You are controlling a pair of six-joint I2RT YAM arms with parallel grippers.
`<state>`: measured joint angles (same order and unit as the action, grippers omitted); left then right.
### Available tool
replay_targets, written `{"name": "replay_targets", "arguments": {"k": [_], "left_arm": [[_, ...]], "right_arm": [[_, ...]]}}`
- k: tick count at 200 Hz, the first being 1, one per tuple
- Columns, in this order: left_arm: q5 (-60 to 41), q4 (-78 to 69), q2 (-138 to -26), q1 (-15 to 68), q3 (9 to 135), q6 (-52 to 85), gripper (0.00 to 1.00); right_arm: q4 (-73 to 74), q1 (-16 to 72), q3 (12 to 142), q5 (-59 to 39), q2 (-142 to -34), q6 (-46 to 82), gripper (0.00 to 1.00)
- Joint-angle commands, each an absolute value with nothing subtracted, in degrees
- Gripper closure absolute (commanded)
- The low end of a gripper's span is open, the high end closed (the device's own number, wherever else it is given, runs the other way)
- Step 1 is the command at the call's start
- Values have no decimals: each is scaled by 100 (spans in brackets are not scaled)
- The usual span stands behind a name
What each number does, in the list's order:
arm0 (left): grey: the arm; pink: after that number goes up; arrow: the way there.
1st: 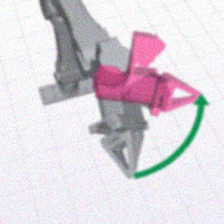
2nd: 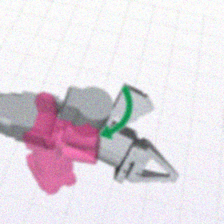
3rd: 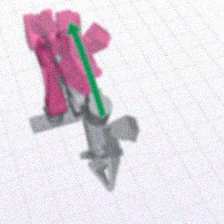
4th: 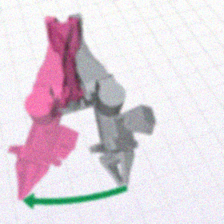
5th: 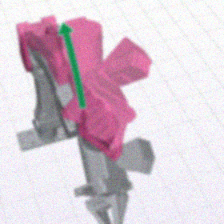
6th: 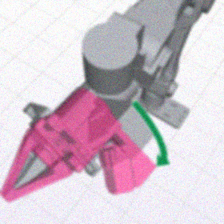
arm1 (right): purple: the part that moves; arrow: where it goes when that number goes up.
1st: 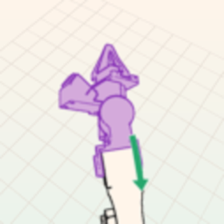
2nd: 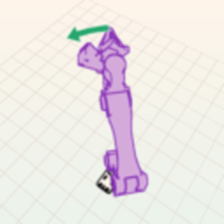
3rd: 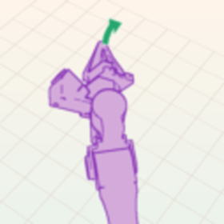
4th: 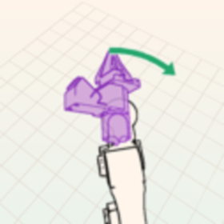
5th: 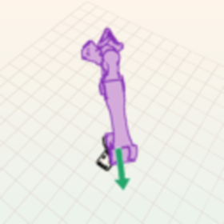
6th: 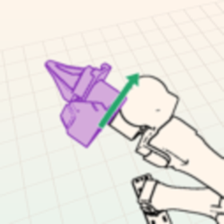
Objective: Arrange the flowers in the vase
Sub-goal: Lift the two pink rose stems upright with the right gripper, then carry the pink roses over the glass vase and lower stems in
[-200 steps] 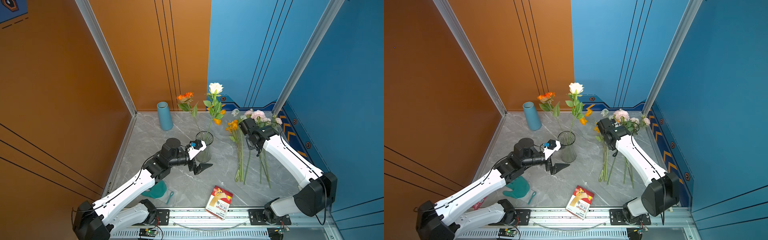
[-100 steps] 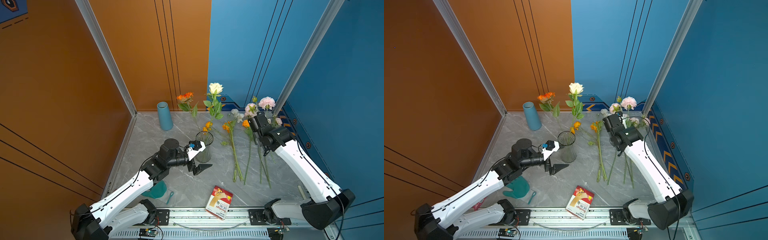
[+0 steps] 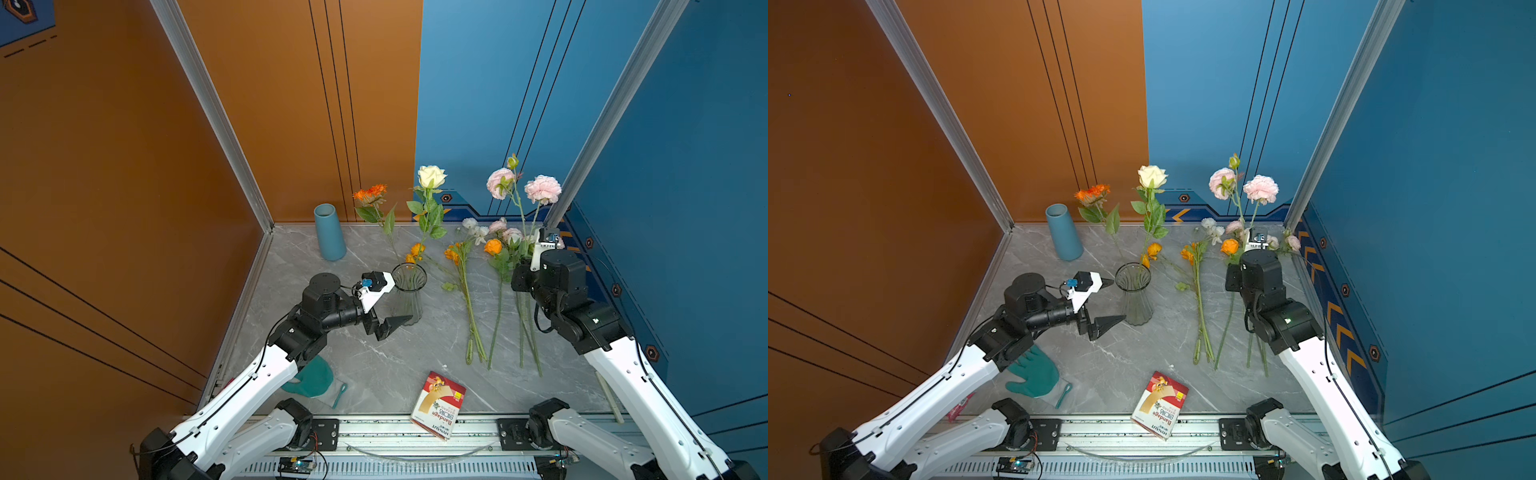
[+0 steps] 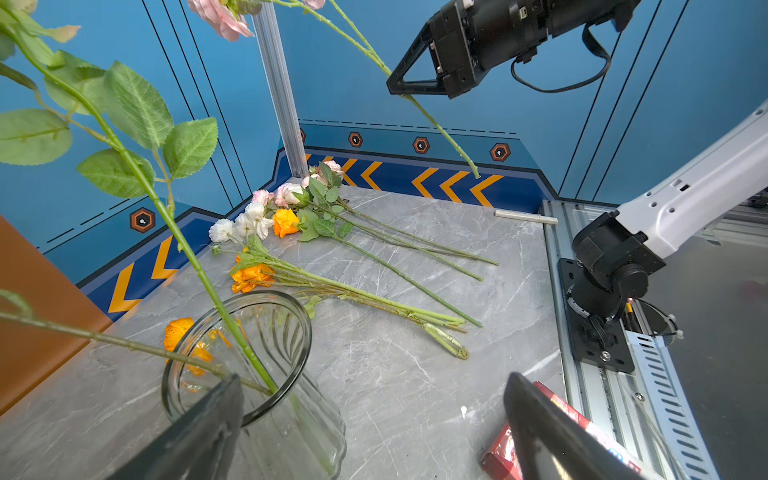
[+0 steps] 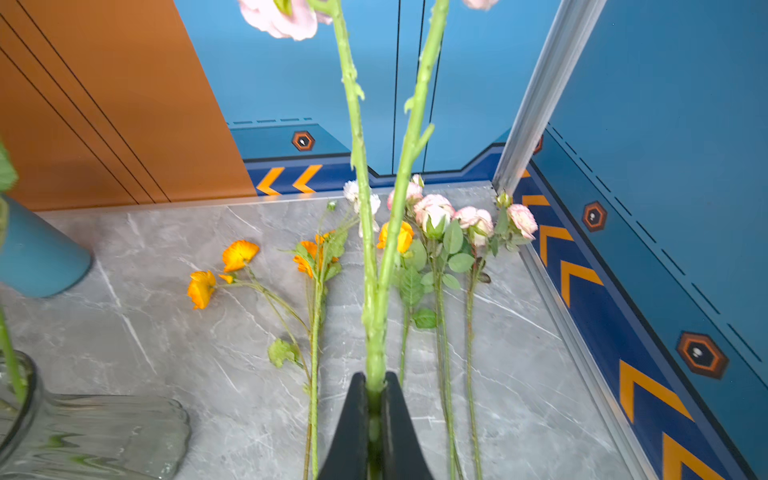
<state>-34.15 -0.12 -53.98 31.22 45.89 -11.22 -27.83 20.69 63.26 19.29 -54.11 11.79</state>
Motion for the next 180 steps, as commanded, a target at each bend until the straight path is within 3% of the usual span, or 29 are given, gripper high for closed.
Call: {"name": "replay_targets", "arguments": {"k": [1,50,95,180], "left_arm": [[-3629,-176,-5168,2947,4599,-1016,2],[-3020,-91,-4443,2900,4498,-698,2],[-2655,-173,-3914,2859,3918,-488,2],[-2925,-107,-3756,2677,3790,-469,2]], "right_arm": [[-1713,2150,6062,1600,-5105,1048,100],[-175,2494,5624,1107,-4723,725,100],[1899,2903,4969,-13,-4737,518,100],[4733,3401,5360,-1635,-7101,1378,100]]}}
